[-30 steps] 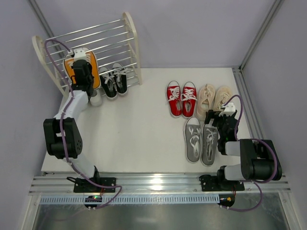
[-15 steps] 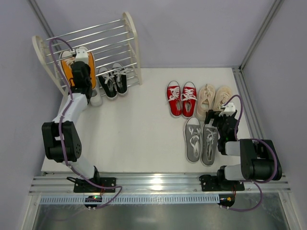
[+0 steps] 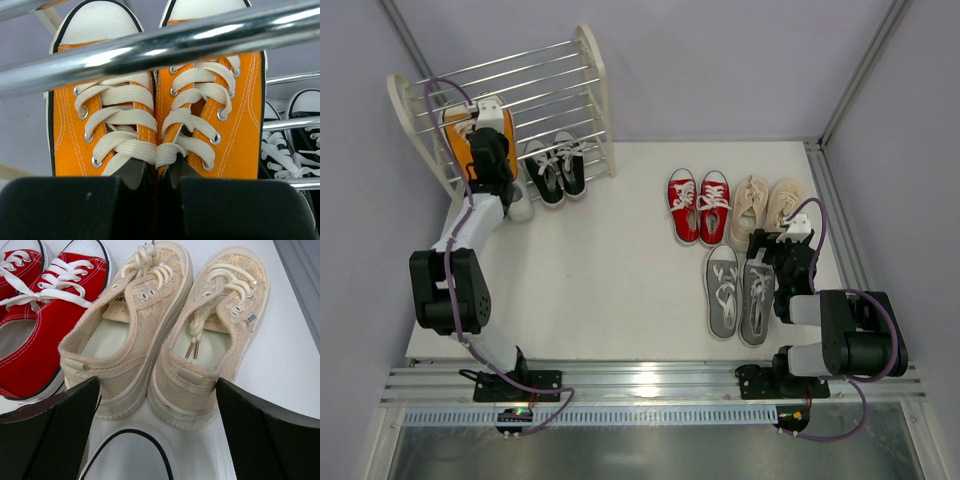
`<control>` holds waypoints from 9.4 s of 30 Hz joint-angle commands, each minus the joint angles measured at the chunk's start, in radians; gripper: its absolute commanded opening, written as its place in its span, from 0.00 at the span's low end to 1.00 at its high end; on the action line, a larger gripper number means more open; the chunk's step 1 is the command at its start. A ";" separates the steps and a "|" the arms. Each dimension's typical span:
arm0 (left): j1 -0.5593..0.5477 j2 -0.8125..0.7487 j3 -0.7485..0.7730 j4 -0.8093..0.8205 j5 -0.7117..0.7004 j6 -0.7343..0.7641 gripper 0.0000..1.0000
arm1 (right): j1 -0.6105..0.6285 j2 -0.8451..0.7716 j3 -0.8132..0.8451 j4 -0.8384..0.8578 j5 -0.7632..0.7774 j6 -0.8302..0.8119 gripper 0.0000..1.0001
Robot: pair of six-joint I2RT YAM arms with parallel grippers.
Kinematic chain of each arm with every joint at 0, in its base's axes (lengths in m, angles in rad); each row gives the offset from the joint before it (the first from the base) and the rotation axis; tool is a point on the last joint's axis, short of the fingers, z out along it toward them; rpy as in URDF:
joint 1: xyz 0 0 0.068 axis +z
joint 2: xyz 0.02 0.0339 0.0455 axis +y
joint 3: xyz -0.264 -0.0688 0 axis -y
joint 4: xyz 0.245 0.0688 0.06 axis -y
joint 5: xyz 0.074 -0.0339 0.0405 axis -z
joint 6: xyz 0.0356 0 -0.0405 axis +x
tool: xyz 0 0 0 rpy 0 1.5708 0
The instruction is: Place and organize the shoes onto the shoe shelf
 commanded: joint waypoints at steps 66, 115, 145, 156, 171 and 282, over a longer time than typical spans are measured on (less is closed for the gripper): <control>-0.359 -0.135 0.015 -0.180 -0.281 -0.338 0.87 | 0.001 -0.014 0.016 0.086 -0.002 0.008 0.97; -0.976 0.682 0.637 -0.424 0.116 -0.510 0.80 | 0.002 -0.014 0.018 0.086 -0.004 0.008 0.97; -0.853 0.662 0.682 -0.544 -0.075 -0.611 0.00 | 0.001 -0.014 0.016 0.086 -0.002 0.008 0.97; -0.873 0.194 0.099 -0.470 -0.270 -0.649 0.00 | 0.002 -0.015 0.016 0.086 -0.002 0.008 0.97; -0.897 0.153 -0.196 -0.292 -0.321 -0.738 0.52 | 0.001 -0.014 0.016 0.086 -0.004 0.006 0.97; -0.301 0.368 0.875 -0.315 -0.172 -0.267 0.81 | 0.001 -0.015 0.018 0.086 -0.002 0.008 0.97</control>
